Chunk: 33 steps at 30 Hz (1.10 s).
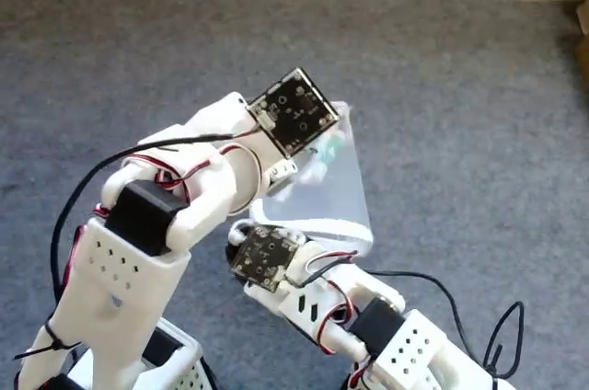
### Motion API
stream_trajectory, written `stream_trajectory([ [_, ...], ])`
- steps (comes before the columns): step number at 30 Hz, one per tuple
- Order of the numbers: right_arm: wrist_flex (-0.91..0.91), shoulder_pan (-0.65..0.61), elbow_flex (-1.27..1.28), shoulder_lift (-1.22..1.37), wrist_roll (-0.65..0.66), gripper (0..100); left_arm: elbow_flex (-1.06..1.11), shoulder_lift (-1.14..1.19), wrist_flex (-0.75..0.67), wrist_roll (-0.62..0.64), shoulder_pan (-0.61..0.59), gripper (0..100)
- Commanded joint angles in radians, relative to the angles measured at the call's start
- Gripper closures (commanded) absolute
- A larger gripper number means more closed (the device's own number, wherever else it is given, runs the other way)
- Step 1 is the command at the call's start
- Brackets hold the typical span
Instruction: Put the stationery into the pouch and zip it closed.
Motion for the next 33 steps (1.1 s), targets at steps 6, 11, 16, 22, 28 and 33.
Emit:
stream_trajectory([
  [6,-0.004,0.073,-0.025,-0.035,0.014,99.4,-0.114,-0.019,-0.011,0.081,-0.025,77],
  [11,-0.002,0.173,-0.027,-0.035,0.006,99.4,-0.113,-0.021,-0.008,0.080,-0.110,77],
  [16,-0.001,0.242,-0.065,-0.070,0.006,99.4,-0.114,-0.021,0.060,0.075,-0.179,77],
  [22,0.056,0.289,-0.073,-0.239,0.011,99.4,-0.113,-0.028,0.184,-0.054,-0.197,77],
  [28,0.105,0.309,-0.074,-0.349,0.012,99.4,-0.104,-0.111,0.241,-0.118,-0.160,77],
  [33,0.105,0.392,-0.076,-0.401,0.012,99.4,-0.076,-0.137,0.255,-0.121,-0.131,77],
])
